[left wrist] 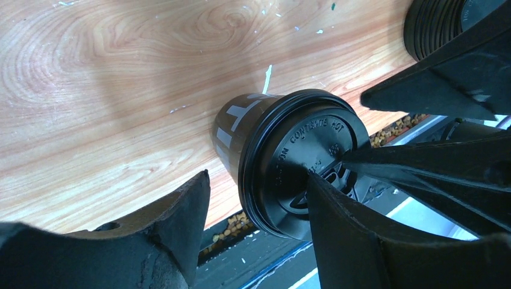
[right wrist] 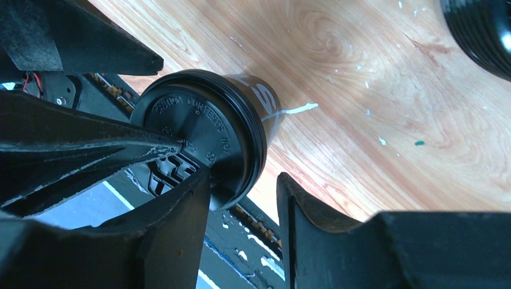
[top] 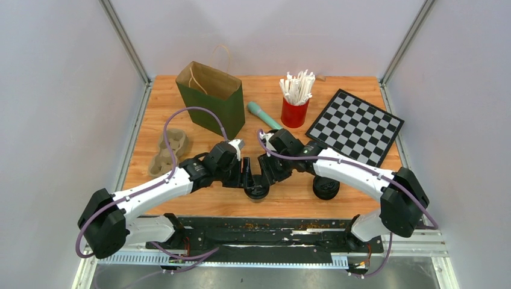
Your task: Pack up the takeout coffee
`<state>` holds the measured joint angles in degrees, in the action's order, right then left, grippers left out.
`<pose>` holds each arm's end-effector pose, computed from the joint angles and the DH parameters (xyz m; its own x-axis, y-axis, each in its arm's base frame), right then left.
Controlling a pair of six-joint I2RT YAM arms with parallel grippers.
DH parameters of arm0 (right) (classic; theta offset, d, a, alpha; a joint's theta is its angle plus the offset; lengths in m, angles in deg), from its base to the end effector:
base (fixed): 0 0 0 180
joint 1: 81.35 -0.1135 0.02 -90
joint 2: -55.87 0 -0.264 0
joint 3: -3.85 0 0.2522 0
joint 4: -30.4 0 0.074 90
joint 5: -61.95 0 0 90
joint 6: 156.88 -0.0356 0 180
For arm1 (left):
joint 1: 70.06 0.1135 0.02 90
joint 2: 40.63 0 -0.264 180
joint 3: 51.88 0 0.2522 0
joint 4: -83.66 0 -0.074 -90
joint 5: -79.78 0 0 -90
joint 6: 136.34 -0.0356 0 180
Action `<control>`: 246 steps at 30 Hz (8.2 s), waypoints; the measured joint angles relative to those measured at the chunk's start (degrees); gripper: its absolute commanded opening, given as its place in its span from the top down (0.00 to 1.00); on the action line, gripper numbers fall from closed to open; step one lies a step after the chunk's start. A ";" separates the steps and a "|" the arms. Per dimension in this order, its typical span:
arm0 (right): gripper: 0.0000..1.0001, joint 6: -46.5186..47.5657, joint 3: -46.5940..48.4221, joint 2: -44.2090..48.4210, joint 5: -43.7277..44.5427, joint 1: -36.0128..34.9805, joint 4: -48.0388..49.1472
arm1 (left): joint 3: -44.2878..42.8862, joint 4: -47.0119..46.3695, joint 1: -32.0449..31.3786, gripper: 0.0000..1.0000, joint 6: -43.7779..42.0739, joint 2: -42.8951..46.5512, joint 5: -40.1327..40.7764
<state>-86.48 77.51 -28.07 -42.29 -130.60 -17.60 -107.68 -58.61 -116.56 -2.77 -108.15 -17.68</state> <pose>0.1875 0.2310 0.2387 -0.7977 -0.4277 -0.4251 -0.5850 0.7199 0.3735 0.1598 -0.1751 0.2232 -0.9147 -0.0289 -0.4030 0.2027 0.8300 -0.5196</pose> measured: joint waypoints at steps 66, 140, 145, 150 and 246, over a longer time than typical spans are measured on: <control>0.47 -5.01 -5.57 11.04 -2.54 6.86 -0.28 | -1.64 -13.00 0.15 0.47 -10.36 -8.85 -10.78; 0.59 -10.97 -17.64 10.64 -7.21 7.41 15.39 | 18.43 -27.17 0.09 0.56 22.40 7.52 -9.99; 0.59 -10.99 -18.16 10.91 -7.37 7.45 16.11 | 18.43 -26.40 0.04 0.57 22.32 6.99 -9.42; 0.59 -10.99 -18.75 11.47 -7.30 7.45 16.46 | 19.71 -29.27 0.09 0.57 23.56 5.62 -10.34; 0.01 -3.23 -3.52 21.14 -6.99 13.57 -7.54 | -20.26 14.95 0.04 0.00 -1.42 4.11 9.97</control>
<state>-89.71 73.99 -6.94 -49.29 -117.03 -25.14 -127.94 -43.66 -116.51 -4.19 -104.04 -7.71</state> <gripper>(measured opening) 0.926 0.993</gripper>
